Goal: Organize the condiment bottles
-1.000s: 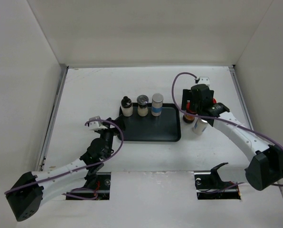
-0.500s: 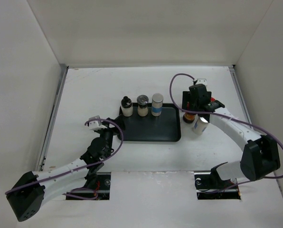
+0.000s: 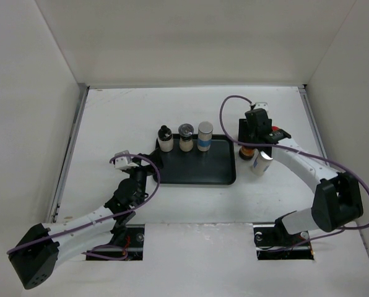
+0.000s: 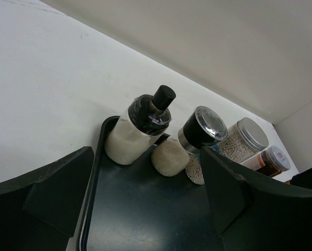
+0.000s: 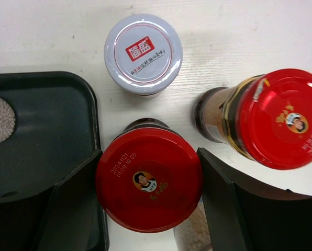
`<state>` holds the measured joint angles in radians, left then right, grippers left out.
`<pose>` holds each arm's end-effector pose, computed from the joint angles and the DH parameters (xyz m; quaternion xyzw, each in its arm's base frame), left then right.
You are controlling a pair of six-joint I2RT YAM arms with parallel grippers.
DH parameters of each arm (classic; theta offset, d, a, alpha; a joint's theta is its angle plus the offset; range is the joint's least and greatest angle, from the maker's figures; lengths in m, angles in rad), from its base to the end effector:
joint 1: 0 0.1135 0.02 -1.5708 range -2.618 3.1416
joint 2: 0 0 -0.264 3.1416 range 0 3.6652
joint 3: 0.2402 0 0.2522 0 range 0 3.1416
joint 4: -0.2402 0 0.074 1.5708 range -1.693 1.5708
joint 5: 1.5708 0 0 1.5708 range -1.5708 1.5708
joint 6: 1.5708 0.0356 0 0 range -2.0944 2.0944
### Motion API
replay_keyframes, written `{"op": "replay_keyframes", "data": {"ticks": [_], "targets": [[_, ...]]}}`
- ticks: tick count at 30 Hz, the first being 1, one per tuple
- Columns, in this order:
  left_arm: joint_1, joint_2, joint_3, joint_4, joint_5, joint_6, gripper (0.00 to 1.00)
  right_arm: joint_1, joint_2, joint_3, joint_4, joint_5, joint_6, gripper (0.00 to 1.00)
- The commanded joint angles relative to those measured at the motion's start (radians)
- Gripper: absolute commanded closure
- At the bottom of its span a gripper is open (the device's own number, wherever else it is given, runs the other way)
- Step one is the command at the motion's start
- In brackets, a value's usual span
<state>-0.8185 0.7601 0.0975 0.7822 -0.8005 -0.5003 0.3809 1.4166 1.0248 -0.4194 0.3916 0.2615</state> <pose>0.1258 -0.0970 0.2038 -0.1910 0.6496 -0.2177 0.7029 0.2858 0.0998 0.2588 0.0177 0.9137 -0.0566 0.4021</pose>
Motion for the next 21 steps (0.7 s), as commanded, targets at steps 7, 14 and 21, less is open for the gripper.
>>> {"op": "replay_keyframes", "data": {"ticks": [7,14,21], "targets": [[0.008,0.004,-0.005,0.052,0.011,-0.012,0.09,0.094,-0.133,0.167,0.123,0.095,-0.010,0.44],[0.020,-0.002,-0.012,0.048,-0.002,-0.014,0.04,0.184,0.007,0.215,0.218,0.082,-0.001,0.43],[0.028,-0.047,-0.018,0.025,-0.014,-0.012,0.00,0.203,0.102,0.225,0.327,0.059,-0.039,0.43]]}}
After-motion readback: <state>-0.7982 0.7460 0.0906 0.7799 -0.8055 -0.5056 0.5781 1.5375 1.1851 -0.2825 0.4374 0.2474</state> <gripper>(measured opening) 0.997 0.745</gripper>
